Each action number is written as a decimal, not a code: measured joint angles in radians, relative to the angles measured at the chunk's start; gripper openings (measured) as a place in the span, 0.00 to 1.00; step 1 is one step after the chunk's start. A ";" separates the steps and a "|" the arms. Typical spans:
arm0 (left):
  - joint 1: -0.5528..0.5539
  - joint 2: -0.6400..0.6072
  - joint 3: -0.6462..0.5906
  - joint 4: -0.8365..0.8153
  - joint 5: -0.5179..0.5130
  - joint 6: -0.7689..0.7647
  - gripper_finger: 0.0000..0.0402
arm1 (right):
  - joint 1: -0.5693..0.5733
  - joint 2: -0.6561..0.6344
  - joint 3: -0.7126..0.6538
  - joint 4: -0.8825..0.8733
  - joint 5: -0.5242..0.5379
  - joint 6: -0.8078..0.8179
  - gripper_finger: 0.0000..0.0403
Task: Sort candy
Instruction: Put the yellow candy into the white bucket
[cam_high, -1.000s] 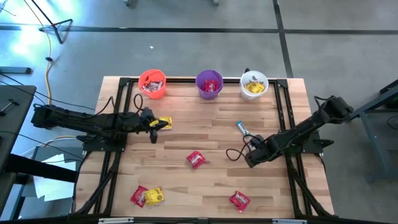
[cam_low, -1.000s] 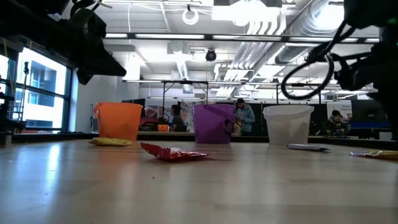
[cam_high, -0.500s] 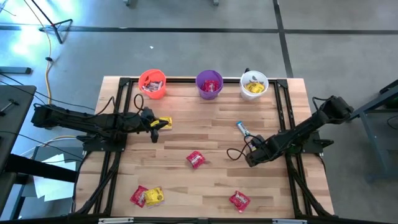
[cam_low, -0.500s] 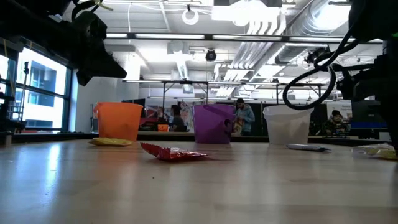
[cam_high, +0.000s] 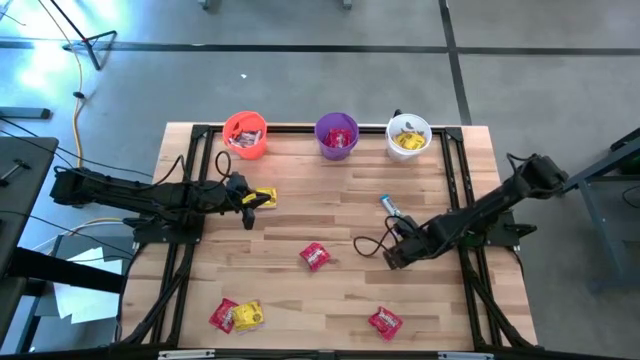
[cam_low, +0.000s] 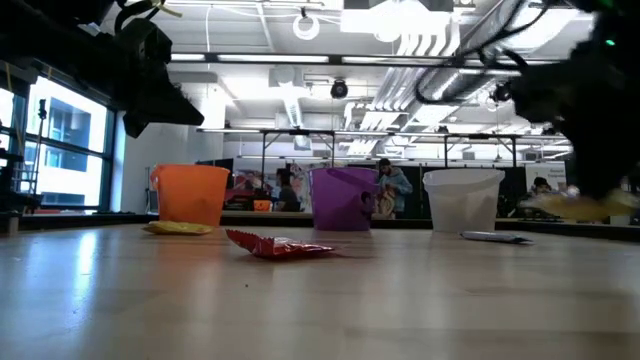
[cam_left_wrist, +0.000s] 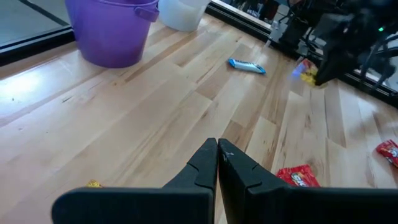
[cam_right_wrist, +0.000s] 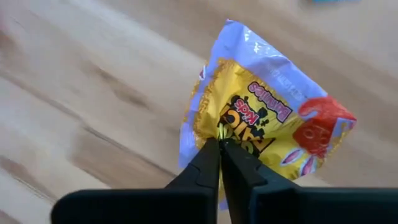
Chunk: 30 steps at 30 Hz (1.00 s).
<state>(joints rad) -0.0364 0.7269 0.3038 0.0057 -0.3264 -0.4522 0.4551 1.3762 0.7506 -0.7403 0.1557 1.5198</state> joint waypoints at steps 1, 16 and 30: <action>0.000 0.000 0.000 0.000 0.000 0.000 0.00 | -0.010 0.000 0.019 -0.007 0.027 -0.006 0.01; 0.000 0.000 0.001 0.017 0.010 -0.018 0.00 | -0.657 -0.001 0.400 -0.187 0.174 -0.640 0.00; 0.000 0.000 0.001 0.018 0.033 -0.042 0.00 | -1.304 0.151 0.458 -0.095 -0.041 -1.044 0.00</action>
<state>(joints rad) -0.0364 0.7269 0.3046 0.0235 -0.2935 -0.4938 -0.8489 1.5273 1.2083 -0.8349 0.1149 0.4756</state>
